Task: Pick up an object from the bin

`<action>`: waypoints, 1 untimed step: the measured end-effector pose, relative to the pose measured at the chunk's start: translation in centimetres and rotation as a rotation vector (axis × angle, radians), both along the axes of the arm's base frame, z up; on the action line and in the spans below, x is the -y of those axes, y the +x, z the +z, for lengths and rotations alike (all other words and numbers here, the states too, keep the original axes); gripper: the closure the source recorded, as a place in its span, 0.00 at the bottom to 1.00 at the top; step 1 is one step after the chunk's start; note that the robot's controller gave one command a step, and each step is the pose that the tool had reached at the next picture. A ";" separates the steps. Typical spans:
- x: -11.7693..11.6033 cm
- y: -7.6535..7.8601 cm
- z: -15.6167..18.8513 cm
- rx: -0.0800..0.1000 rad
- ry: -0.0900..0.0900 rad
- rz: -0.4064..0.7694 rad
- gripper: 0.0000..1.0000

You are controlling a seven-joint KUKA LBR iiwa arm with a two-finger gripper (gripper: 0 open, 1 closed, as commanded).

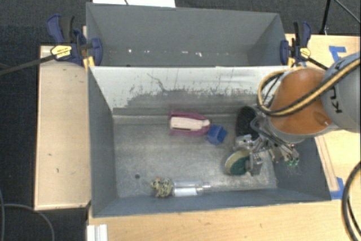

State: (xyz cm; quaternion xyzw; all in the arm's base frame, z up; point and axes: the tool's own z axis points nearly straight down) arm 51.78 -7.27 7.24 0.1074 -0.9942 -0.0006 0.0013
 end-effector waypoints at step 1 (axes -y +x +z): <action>-3.0 -1.0 15.3 0.013 -0.002 -0.046 1.00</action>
Offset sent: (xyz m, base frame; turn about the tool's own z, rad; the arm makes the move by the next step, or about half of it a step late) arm -0.0122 0.0293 0.1482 0.0475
